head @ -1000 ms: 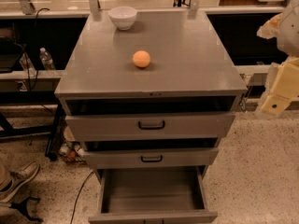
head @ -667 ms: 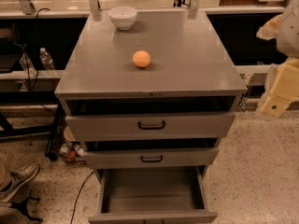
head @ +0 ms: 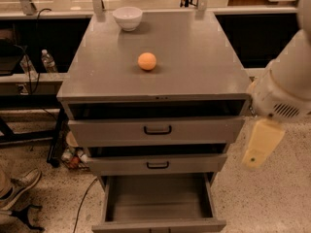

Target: Close bottom drawer

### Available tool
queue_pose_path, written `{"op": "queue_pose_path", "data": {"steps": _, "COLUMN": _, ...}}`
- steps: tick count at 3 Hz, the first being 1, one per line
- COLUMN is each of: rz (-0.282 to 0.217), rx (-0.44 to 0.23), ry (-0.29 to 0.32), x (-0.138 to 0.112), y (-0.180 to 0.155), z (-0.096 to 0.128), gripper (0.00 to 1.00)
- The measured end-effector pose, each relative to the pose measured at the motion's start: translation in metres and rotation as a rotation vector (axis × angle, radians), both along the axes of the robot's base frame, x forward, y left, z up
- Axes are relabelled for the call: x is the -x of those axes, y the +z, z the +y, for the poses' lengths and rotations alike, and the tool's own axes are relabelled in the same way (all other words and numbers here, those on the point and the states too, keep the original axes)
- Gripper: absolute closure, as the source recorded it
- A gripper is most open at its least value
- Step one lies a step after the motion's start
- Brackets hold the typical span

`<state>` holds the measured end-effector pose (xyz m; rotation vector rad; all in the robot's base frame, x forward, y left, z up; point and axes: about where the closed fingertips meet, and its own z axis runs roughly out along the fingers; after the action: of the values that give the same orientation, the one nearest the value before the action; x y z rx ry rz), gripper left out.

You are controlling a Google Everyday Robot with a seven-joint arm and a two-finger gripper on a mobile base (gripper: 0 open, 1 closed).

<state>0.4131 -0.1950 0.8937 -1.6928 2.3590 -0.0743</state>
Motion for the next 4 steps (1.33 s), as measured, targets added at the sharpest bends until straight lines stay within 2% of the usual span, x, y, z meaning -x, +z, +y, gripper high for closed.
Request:
{"op": "queue_pose_path", "data": {"steps": 1, "rz": 0.122, "rx": -0.009, "ry": -0.067, "x": 0.025, "y": -0.086, "z": 0.003, "gripper": 0.00}}
{"op": "queue_pose_path", "data": {"steps": 2, "rz": 0.157, "rx": 0.007, "ry": -0.066, "x": 0.038, "y": -0.100, "z": -0.001, "gripper": 0.00}}
{"op": "queue_pose_path", "data": {"steps": 3, "rz": 0.157, "rx": 0.007, "ry": -0.066, "x": 0.038, "y": -0.100, "z": -0.001, "gripper": 0.00}}
{"op": "queue_pose_path", "data": {"steps": 4, "rz": 0.251, "rx": 0.014, "ry": -0.135, "x": 0.041, "y": -0.189, "z": 0.000, "gripper": 0.00}}
